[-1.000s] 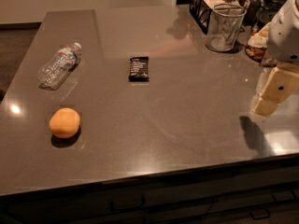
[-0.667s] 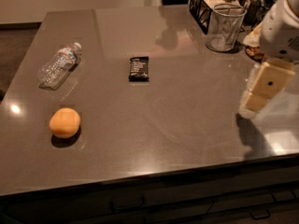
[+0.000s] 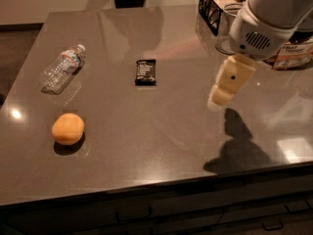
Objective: Move rxbar chocolate near water bottle
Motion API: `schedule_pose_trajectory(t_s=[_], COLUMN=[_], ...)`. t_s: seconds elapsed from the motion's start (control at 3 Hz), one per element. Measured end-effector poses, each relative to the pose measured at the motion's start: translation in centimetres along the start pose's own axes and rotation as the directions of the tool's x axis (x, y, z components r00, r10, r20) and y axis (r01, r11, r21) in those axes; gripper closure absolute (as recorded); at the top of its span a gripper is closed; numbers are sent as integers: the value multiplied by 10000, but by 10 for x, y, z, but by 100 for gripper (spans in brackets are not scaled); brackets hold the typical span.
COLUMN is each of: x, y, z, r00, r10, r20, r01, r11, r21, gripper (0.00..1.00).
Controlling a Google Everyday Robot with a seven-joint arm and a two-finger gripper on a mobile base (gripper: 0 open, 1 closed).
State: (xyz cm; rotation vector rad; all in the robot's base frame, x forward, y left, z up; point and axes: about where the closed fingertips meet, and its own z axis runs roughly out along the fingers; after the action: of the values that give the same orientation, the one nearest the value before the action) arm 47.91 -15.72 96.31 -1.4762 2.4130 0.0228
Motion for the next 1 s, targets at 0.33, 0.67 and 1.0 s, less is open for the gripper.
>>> schedule_pose_trajectory(t_s=[0.33,0.67,1.0], x=[-45,-79,-111], y=[5,4,0], z=[21,38,69], r00=[9961,9908,9724], r10=[878,1295,2140], r20=[-78,-402,-924], r01=[-877,-1288,-2130], r11=[9961,9915,9768], r21=[69,199,215], gripper=[0,0,0])
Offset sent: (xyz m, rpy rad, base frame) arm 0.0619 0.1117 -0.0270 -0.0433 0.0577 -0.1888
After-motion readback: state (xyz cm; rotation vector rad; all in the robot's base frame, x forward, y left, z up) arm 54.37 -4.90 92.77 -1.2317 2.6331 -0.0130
